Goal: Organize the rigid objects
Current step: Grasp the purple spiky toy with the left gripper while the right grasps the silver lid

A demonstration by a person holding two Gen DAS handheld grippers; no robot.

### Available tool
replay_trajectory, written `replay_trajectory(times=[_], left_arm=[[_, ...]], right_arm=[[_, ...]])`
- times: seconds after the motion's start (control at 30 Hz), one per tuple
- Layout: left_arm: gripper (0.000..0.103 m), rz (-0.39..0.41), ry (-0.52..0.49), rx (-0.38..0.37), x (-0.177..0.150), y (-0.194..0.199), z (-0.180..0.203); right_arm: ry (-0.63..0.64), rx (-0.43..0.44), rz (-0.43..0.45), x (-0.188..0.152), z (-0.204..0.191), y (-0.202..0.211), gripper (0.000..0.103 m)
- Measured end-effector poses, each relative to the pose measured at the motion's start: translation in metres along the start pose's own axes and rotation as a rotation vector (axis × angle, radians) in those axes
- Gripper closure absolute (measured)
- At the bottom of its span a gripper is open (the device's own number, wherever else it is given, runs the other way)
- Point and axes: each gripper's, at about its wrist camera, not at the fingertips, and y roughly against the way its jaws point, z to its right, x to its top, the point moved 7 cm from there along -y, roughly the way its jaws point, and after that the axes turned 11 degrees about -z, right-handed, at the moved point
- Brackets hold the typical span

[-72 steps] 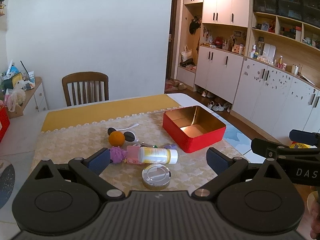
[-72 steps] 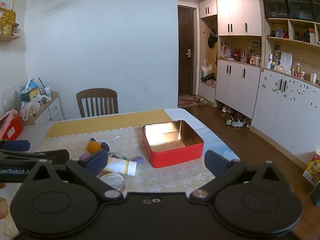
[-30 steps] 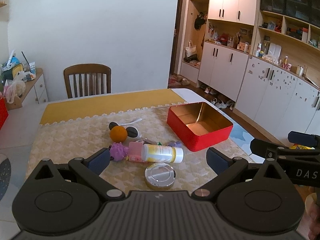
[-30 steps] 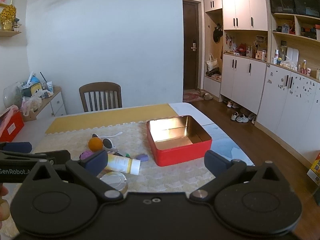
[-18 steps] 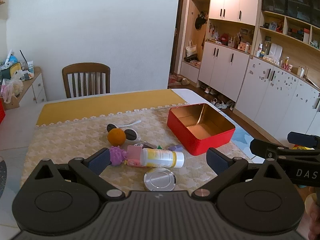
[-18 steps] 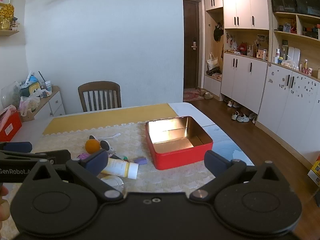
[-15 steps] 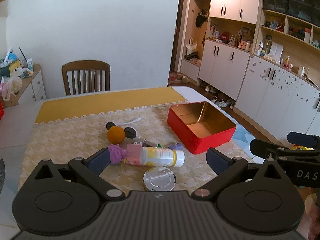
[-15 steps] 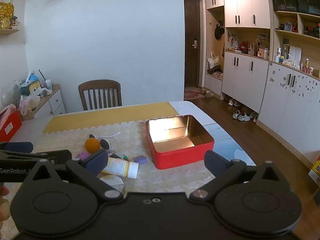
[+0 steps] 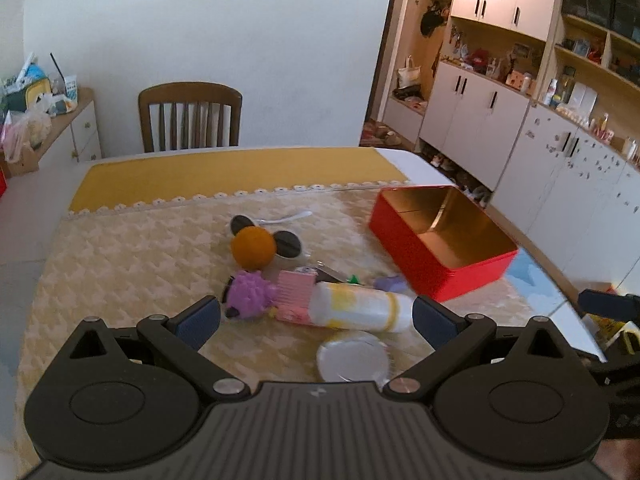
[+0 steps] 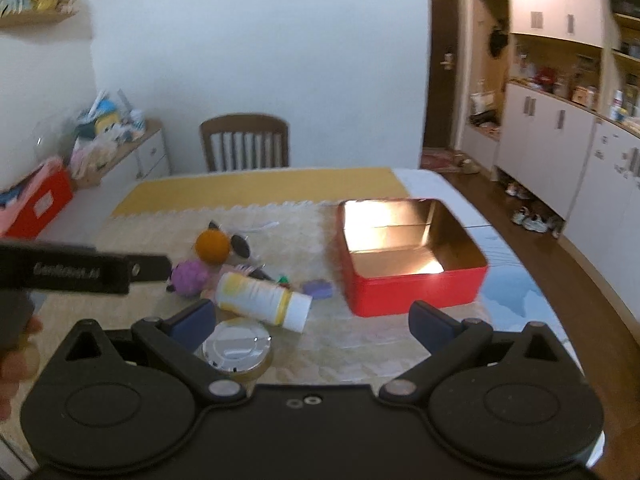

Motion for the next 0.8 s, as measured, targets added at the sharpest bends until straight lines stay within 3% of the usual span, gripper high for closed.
replay_trajectory(times=[0.27,0.53,0.6,0.8], left_arm=[[0.001,-0.043,0.024,0.11,0.009,-0.059,-0.041],[0.001,-0.108,0.085,0.164,0.013,-0.109,-0.074],[0.008,-0.127,0.088,0.165,0.012,-0.119,-0.076],[0.017,-0.142,0.068,0.156,0.014,-0.138,-0.074]], right_arm=[[0.093,0.089,-0.104,-0.01,-0.02,-0.047,0.003],[0.146,0.133,-0.204,-0.018,-0.038,-0.093,0.006],[0.169,0.146,-0.214,-0.019,-0.046,-0.101,0.006],[0.239,0.171,-0.259,-0.025,-0.062,-0.121,0.013]])
